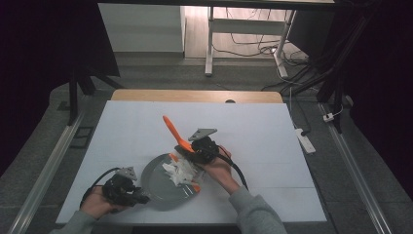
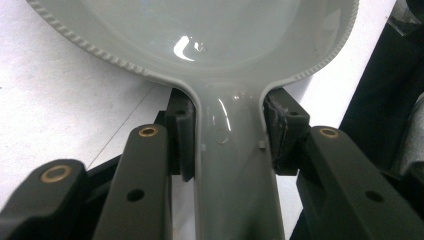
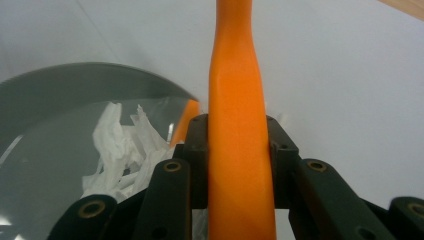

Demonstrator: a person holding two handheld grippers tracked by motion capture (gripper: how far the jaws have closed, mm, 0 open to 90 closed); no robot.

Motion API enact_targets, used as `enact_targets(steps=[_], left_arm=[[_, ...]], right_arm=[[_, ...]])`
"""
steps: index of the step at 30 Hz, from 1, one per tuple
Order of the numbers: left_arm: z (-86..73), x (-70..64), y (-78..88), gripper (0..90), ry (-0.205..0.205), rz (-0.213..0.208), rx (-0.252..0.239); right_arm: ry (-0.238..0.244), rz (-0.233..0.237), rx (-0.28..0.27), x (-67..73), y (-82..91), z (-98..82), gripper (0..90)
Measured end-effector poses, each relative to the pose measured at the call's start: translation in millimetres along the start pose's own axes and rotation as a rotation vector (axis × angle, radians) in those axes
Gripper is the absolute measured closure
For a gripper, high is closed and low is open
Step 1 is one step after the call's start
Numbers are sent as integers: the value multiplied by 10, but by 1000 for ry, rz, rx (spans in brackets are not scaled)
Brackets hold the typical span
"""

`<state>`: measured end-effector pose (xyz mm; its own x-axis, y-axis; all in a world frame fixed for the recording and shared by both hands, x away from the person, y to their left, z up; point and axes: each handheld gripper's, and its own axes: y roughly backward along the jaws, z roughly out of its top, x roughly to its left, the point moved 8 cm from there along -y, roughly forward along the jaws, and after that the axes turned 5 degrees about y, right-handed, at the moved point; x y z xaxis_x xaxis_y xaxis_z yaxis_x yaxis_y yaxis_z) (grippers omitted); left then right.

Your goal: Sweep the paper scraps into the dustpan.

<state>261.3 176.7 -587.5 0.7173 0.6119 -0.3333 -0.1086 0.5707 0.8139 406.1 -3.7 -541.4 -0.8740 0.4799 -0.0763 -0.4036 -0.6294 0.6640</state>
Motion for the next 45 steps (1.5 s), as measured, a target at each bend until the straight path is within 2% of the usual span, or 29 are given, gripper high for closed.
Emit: enact_targets(steps=[3,7,11,14,21,25,29,33,40,45], left_arm=[[0,-1,0,609,0,1,1],[-1,-3,1,609,2,2,-1],[0,-4,0,609,1,2,-1],[0,-4,0,609,2,2,-1],[1,-2,0,609,1,2,0],[0,0,2,609,1,0,-2],[-1,0,3,609,2,-2,-2],[0,2,0,609,0,-2,-1],[1,4,-1,609,2,-2,-2],[3,6,-4,609,3,-3,-2]], right_arm=[[-6,43,-10,108,19,15,702],[23,94,-44,252,88,86,702],[12,56,-110,157,229,204,702],[1,10,-111,2,283,221,702],[-34,-70,-71,-350,201,140,702],[-72,-99,-42,-529,87,104,702],[-79,-114,-13,-641,-34,108,702],[-74,-121,33,-672,-167,101,702],[-24,-105,106,-613,-338,156,702],[-11,-90,123,-544,-396,177,703]])
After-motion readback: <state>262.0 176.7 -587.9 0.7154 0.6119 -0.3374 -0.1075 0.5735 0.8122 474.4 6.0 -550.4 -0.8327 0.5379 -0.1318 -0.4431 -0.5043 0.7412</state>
